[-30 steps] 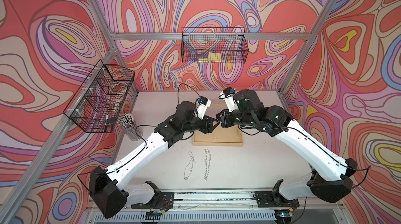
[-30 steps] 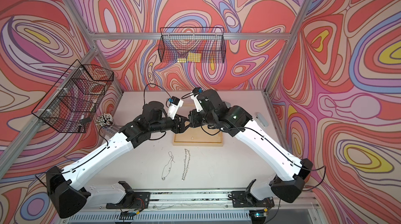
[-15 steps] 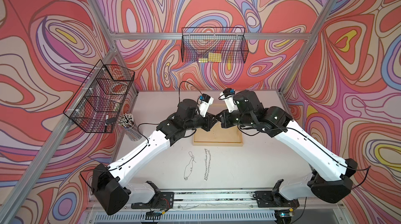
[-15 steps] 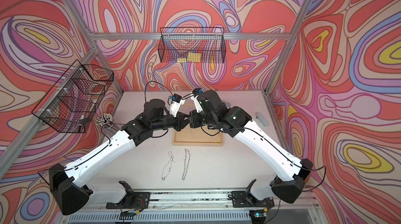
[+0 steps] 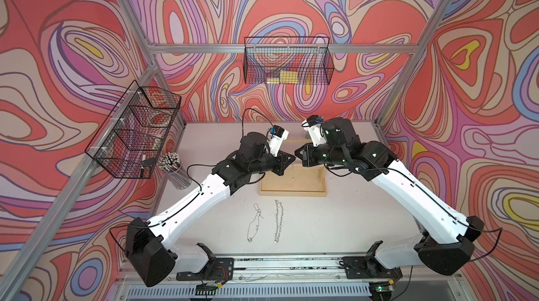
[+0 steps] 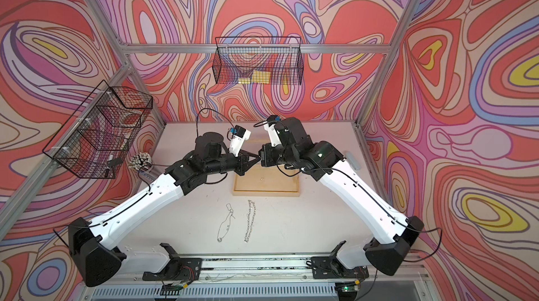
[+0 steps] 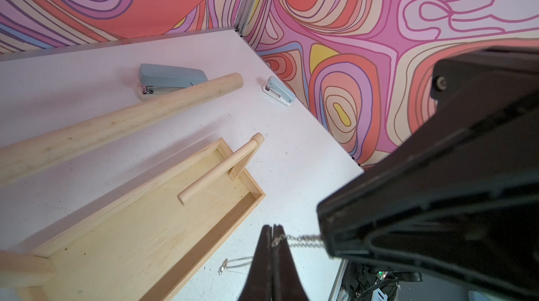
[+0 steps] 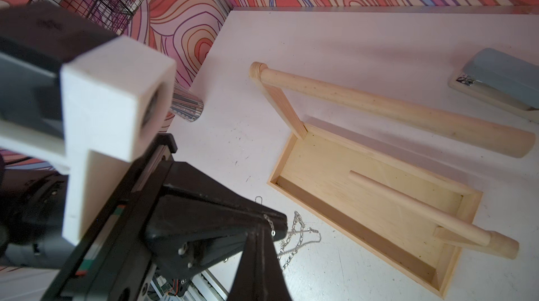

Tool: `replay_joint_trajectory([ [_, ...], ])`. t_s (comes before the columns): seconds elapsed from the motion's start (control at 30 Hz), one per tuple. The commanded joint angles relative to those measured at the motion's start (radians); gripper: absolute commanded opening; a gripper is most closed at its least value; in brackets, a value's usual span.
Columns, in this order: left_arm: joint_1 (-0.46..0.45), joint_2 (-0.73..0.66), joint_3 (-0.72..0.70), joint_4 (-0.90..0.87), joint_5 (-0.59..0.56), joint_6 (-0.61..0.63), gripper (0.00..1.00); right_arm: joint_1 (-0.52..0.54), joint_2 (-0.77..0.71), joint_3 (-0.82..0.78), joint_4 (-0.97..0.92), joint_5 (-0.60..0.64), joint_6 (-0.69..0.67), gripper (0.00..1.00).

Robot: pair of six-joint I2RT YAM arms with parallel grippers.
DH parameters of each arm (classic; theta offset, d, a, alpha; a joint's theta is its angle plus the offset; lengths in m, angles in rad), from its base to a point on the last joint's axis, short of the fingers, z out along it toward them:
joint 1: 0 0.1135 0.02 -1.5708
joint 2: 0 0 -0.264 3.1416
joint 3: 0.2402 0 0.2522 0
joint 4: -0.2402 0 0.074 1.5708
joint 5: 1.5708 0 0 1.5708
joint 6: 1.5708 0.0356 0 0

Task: Hang the necklace on the jewelry display stand
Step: Pick up the necklace from the center of the board, then hang the necklace on the stand.

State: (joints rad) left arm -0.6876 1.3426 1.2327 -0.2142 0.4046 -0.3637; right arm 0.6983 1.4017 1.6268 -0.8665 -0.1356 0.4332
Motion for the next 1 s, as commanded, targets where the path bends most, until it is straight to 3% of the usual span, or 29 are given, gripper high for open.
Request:
replay_joint_trajectory([
  [0.0,-0.006,0.017,0.050,0.012,0.016,0.030,0.00,-0.024,-0.026,-0.019,0.020,-0.022,-0.022,0.00],
  [0.6,-0.006,0.184,0.273,-0.036,0.027,0.067,0.00,-0.174,-0.044,-0.114,0.192,-0.001,-0.092,0.00],
  [0.97,-0.006,0.314,0.411,-0.042,0.068,0.075,0.00,-0.196,-0.059,-0.188,0.325,0.113,-0.097,0.00],
])
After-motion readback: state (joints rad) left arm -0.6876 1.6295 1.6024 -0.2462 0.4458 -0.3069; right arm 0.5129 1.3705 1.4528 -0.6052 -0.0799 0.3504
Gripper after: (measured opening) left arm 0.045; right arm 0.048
